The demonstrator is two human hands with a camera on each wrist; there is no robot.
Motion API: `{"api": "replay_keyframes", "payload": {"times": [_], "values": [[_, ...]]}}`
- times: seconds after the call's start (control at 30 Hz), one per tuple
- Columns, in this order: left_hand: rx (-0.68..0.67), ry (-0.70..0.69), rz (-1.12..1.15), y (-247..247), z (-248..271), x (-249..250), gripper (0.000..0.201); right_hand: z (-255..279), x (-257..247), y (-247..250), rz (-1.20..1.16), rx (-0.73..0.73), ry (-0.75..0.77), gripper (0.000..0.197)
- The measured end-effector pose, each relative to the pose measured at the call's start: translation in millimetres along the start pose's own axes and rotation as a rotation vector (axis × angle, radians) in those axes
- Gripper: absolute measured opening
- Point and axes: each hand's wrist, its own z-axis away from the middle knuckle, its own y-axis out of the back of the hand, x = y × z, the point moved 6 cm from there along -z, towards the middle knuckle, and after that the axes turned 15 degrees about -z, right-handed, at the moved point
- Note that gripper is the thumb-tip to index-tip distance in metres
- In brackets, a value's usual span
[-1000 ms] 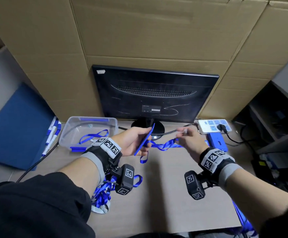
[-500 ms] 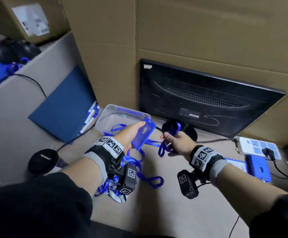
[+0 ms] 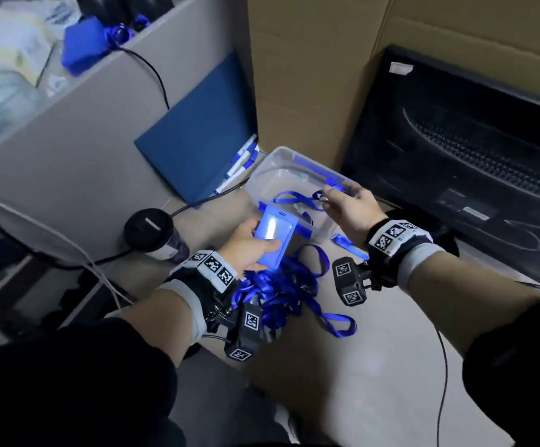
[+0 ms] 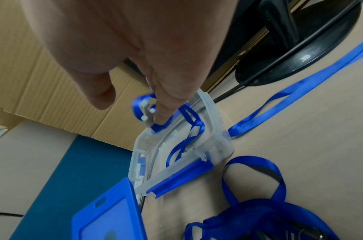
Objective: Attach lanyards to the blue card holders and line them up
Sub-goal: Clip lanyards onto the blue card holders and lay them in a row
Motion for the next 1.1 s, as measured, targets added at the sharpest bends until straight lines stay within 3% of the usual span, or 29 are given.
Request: {"api": "replay_keyframes", "payload": {"times": [0.07,0.13,0.23,0.33,0.43,0.53,0.6,0.7,0.8,0.93,1.03,1.1], "values": [[-0.028,0.003,0.01,1,1,-1,0.042,-3,4,7,0.012,0.023,-0.021,0.057],[-0.064,0.014,0.005,0,3,1,0.04,-1,5,11,0.039,0.028,-0.046,0.066],[-0.083,0.046,-0.041,-2,4,3,0.035,6,2,14,0.086,0.0,-0.065,0.041],[-0.131,0.093,-0.086,-7,5,3,0.028,23,12,17,0.263,-0.074,-0.192,0.016],[-0.2,0.137,-0.156,-13,6,-2,0.025,41,40,34,0.608,-0.132,-0.371,0.013],[-0.256,0.151,-0.19,-21,6,-8,0.036,55,72,56,0.877,-0.138,-0.438,0.017],[-0.286,0.15,-0.195,-31,3,-15,0.043,59,90,66,0.963,-0.109,-0.406,0.021],[-0.326,0.164,-0.216,-46,0,-27,0.035,60,109,74,1.018,-0.047,-0.28,0.029],[-0.337,0.167,-0.221,-57,-4,-41,0.037,55,121,72,1.074,-0.082,-0.216,0.025],[-0.259,0.127,-0.191,-63,-10,-66,0.043,53,144,70,1.231,-0.207,-0.203,0.039],[-0.193,0.105,-0.144,-64,-5,-78,0.044,58,150,81,1.329,-0.146,-0.129,0.043],[-0.13,0.098,-0.083,-63,-1,-80,0.039,65,145,92,1.326,-0.062,-0.101,0.029]]}}
